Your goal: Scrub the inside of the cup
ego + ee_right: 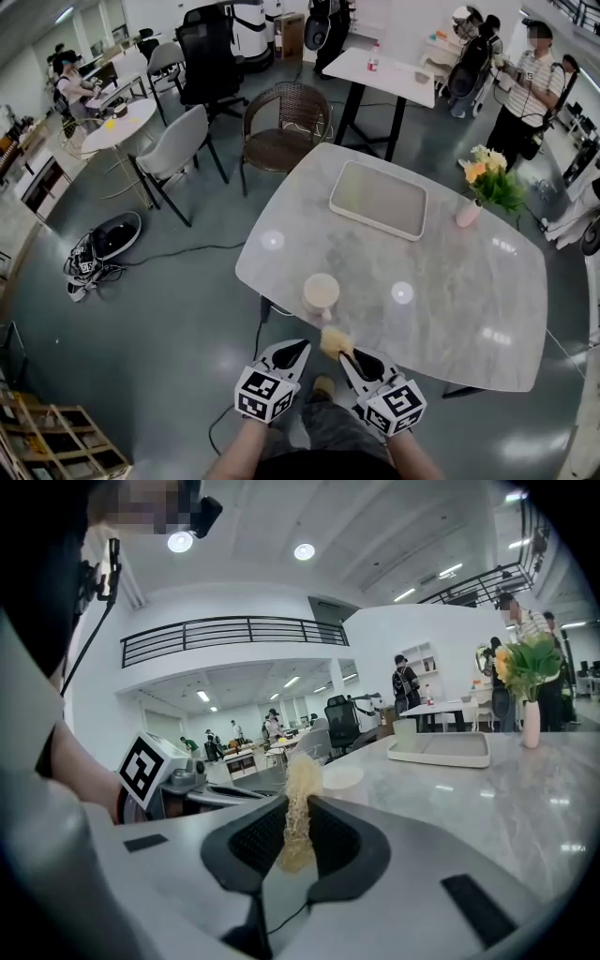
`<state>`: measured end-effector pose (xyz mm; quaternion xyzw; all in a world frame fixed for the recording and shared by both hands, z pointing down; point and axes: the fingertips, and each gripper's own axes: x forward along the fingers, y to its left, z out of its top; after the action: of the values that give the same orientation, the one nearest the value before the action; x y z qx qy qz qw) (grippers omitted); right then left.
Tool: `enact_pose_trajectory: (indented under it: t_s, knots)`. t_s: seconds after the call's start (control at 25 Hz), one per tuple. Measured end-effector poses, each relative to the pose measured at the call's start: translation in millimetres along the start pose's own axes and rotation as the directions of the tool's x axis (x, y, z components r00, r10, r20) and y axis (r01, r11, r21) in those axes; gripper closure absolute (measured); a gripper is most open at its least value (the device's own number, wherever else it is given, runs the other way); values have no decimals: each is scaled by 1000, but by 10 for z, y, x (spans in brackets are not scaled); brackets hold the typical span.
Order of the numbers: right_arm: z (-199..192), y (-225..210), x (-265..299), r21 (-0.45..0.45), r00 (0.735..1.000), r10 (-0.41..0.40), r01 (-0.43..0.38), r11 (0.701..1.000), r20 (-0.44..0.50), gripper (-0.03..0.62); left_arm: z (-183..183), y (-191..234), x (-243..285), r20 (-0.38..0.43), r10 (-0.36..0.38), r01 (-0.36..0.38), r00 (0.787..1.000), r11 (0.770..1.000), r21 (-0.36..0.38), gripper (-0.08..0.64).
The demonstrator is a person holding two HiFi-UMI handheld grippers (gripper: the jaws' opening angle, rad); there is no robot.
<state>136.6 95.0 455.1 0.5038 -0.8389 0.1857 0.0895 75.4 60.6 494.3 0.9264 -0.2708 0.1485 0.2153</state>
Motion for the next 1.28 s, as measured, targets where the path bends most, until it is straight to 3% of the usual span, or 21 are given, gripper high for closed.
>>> enact_pose_trajectory:
  t_s: [0.36, 0.52, 0.64, 0.76, 0.88, 1.0, 1.16, 1.28]
  knots:
    - [399, -433, 231, -110, 994, 112, -110, 988, 15, 531, -20, 41, 456, -46, 75, -76, 996, 997, -24, 540]
    - [609, -576, 435, -187, 988, 156, -152, 971, 7, 531, -51, 18, 631, -84, 95, -97, 992, 995, -19, 423]
    - [678, -618, 601, -267, 984, 174, -180, 947, -47, 531, -66, 31, 728, -117, 136, -136, 984, 991, 3, 414]
    - [612, -609, 796, -358, 966, 193, -245, 901, -174, 531, -92, 102, 809, -146, 205, -203, 968, 979, 29, 414]
    - [480, -580, 970, -466, 925, 183, -329, 821, -332, 531, -120, 166, 863, -163, 250, -246, 954, 968, 43, 414]
    - [405, -511, 1132, -528, 869, 159, -420, 738, -468, 531, -132, 206, 889, -187, 254, -242, 949, 967, 84, 416]
    - [228, -457, 1301, -536, 758, 106, -545, 645, -643, 531, -134, 228, 905, -208, 217, -199, 954, 974, 106, 416]
    - [79, -486, 1387, -511, 675, 64, -613, 603, -735, 531, -141, 221, 928, -219, 181, -159, 959, 981, 116, 416]
